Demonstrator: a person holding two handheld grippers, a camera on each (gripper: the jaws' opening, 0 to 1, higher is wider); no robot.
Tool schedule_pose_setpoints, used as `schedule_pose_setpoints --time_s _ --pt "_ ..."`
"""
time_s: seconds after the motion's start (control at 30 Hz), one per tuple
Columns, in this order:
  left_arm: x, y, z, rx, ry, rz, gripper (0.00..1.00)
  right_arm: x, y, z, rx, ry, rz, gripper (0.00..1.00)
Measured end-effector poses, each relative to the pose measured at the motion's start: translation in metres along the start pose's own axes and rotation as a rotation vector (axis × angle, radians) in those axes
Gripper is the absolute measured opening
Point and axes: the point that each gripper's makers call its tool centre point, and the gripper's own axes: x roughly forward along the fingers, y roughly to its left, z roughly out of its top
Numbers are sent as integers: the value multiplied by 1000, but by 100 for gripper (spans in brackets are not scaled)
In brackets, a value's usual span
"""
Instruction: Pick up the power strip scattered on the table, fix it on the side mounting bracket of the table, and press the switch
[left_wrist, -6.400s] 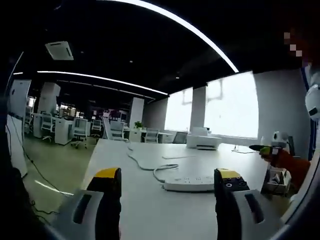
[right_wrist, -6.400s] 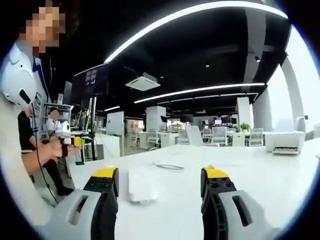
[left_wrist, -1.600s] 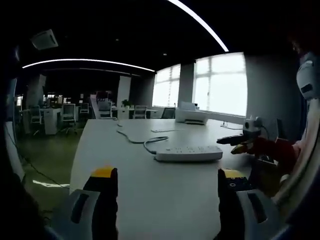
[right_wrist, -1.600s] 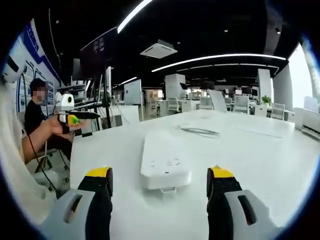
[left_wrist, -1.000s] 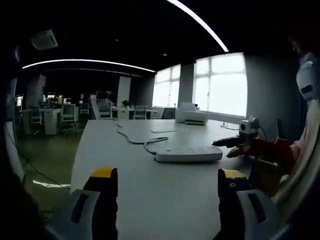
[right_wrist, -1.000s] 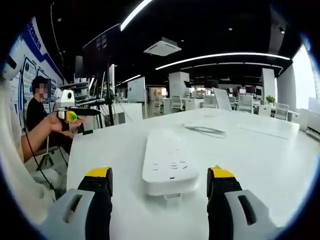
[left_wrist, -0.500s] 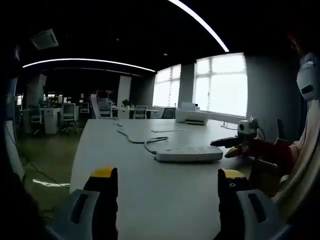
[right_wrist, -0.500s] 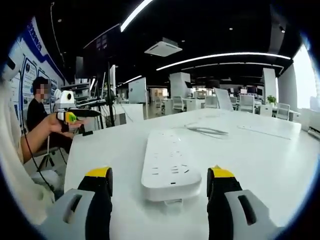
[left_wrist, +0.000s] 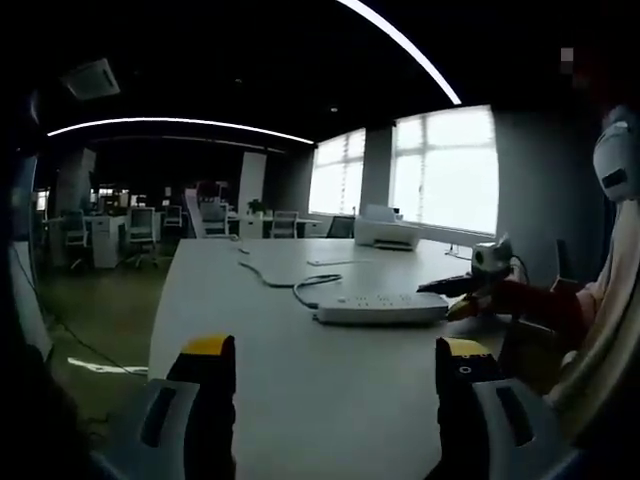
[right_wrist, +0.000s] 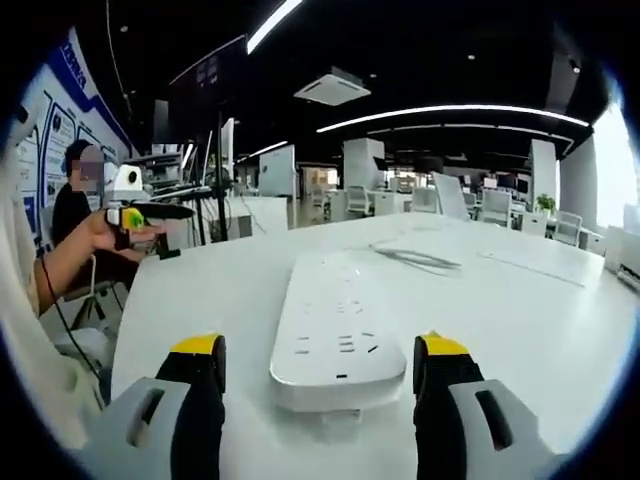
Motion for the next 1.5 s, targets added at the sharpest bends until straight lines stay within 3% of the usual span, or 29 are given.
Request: schedule_pose_setpoints --time_s 1.5 --pt "-7 3 3 -21 -18 9 85 2 -8 -6 -2 26 -33 52"
